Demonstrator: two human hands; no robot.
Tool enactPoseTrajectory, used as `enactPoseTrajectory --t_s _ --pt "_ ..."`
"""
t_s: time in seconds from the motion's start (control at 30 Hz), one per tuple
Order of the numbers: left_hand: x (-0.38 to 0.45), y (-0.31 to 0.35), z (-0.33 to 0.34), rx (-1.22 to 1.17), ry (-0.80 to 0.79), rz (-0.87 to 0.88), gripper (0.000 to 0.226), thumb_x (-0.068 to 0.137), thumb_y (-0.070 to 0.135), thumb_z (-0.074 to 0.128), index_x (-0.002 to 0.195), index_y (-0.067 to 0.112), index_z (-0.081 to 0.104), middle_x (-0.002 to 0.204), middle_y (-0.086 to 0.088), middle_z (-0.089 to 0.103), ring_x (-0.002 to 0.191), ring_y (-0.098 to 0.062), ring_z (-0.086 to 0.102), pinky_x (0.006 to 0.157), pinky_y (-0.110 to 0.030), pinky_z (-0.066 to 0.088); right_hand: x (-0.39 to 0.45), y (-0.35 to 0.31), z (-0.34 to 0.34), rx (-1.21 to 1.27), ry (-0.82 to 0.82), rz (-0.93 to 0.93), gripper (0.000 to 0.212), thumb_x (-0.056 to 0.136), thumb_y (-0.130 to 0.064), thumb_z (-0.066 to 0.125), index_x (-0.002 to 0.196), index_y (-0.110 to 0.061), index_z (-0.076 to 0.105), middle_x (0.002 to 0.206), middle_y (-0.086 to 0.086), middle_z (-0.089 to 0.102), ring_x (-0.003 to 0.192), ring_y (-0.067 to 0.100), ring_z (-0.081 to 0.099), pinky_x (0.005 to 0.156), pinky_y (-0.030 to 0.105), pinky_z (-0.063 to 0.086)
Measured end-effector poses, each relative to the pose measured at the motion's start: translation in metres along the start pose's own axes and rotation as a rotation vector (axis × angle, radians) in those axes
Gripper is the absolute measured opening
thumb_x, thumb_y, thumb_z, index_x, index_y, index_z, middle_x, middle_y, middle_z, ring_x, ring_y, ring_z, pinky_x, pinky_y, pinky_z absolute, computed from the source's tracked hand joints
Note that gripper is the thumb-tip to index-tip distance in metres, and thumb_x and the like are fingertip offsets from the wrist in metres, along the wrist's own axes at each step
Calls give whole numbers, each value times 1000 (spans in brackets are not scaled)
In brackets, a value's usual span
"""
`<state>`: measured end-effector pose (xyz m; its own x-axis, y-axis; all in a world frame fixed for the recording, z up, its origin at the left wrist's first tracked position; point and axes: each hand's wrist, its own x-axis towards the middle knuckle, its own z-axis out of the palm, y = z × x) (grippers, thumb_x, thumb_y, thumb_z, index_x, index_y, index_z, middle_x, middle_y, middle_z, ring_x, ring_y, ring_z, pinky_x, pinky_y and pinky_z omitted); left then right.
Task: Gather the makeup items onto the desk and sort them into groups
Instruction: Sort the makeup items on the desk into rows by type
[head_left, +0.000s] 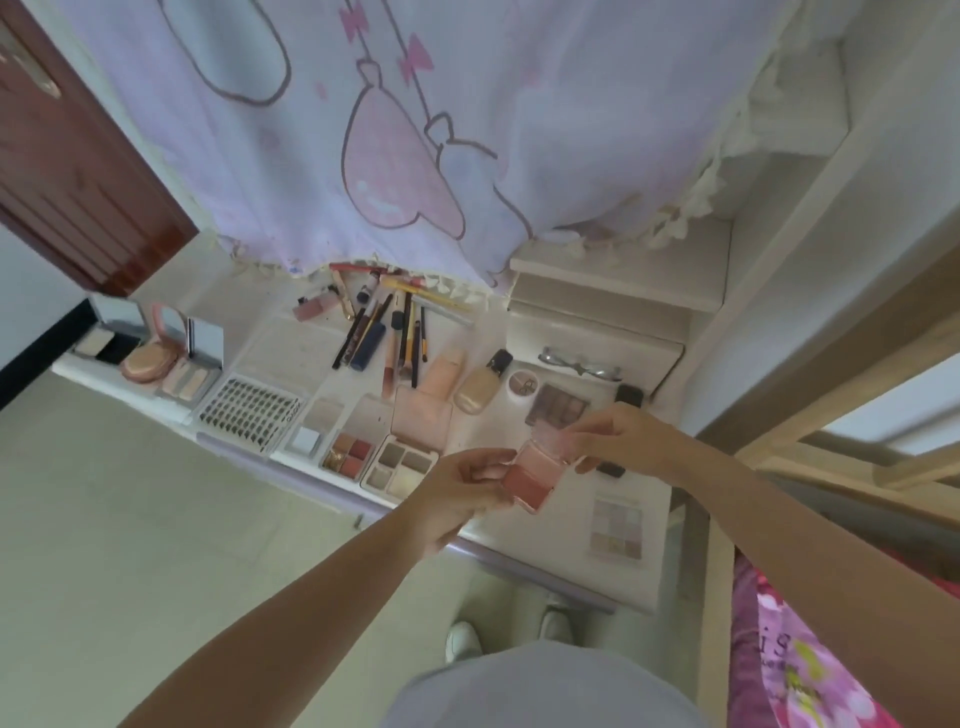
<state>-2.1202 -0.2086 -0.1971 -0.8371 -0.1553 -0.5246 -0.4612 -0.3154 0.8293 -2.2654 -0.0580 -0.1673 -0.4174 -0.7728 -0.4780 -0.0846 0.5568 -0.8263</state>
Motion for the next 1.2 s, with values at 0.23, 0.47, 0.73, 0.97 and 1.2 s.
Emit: enactPoseTrajectory --t_s 0.23,0.47,0.73,0.97,1.2 --pt "11 -64 10 -109 255 -304 39 76 -23 49 104 4 54 81 -6 58 71 -15 57 65 -19 51 38 51 28 75 -22 170 26 91 -19 52 87 1 68 78 1 66 69 6 61 54 15 50" --pt "27 -94 17 -96 538 -364 23 76 -18 53 74 4 56 65 -6 53 60 -16 53 61 -21 52 58 76 45 7 53 175 20 92 -20 49 81 -15 65 85 -4 65 70 5 55 54 18 39" --pt "35 -99 20 -18 629 -374 23 77 -8 60 67 12 54 67 -4 55 56 -15 56 54 -18 53 67 80 43 66 94 189 17 93 -17 46 91 -11 63 91 1 64 69 5 54 46 9 41" --pt "30 -102 20 87 634 -346 22 78 2 63 63 15 55 62 -4 57 60 -18 55 77 -34 53 38 90 27 -554 129 92 41 86 -34 58 121 -12 55 104 4 62 85 11 49 71 20 35" --pt "25 -114 28 460 374 -302 7 79 6 59 75 11 60 77 -4 61 77 -19 57 80 -32 51 -22 148 42 -895 155 91 66 77 -34 66 133 -12 40 143 13 32 130 29 30 105 38 32"
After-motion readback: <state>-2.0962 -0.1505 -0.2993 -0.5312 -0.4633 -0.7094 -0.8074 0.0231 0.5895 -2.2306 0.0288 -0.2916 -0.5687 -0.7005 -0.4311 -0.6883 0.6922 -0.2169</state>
